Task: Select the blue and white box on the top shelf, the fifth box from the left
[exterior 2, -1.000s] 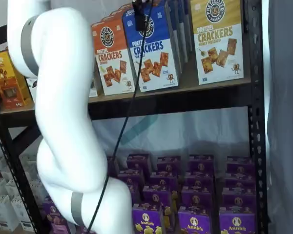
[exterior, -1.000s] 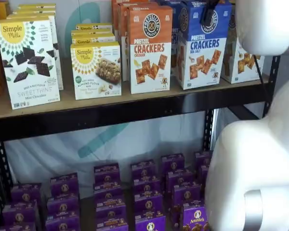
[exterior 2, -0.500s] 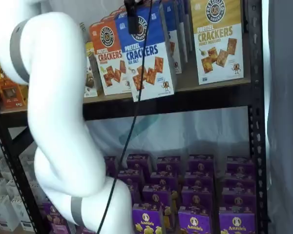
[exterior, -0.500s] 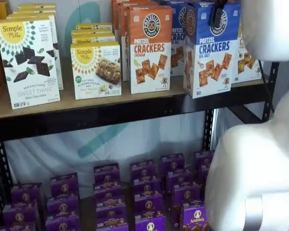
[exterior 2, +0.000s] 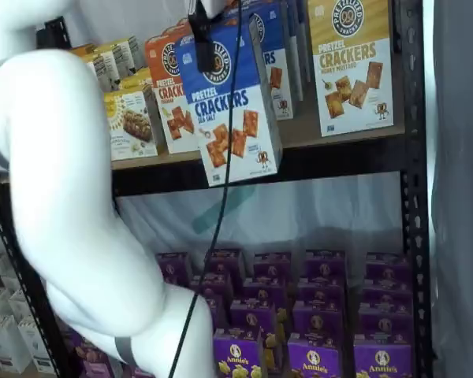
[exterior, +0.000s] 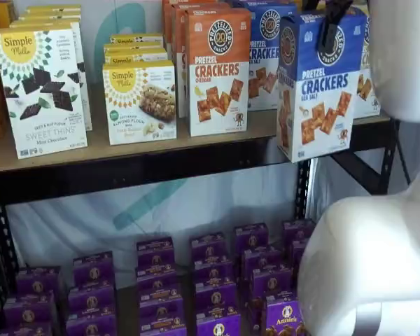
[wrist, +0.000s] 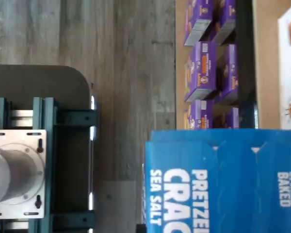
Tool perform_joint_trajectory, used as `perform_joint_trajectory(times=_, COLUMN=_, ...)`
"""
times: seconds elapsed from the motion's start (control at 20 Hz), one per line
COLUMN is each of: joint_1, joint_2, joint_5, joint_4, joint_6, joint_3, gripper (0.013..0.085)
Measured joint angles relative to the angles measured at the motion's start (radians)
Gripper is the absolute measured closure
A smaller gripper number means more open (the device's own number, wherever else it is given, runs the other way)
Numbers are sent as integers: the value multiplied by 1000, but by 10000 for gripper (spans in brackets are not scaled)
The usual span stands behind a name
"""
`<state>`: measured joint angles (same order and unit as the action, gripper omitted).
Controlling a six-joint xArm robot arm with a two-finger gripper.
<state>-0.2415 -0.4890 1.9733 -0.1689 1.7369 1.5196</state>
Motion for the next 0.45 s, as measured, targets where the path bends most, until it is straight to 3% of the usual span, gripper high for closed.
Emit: perform_joint_trajectory(times=0.45, joint_1=-27, joint_2=-101, joint_5=5, joint_4=-6, joint_6=25, joint_3=-116, gripper=370)
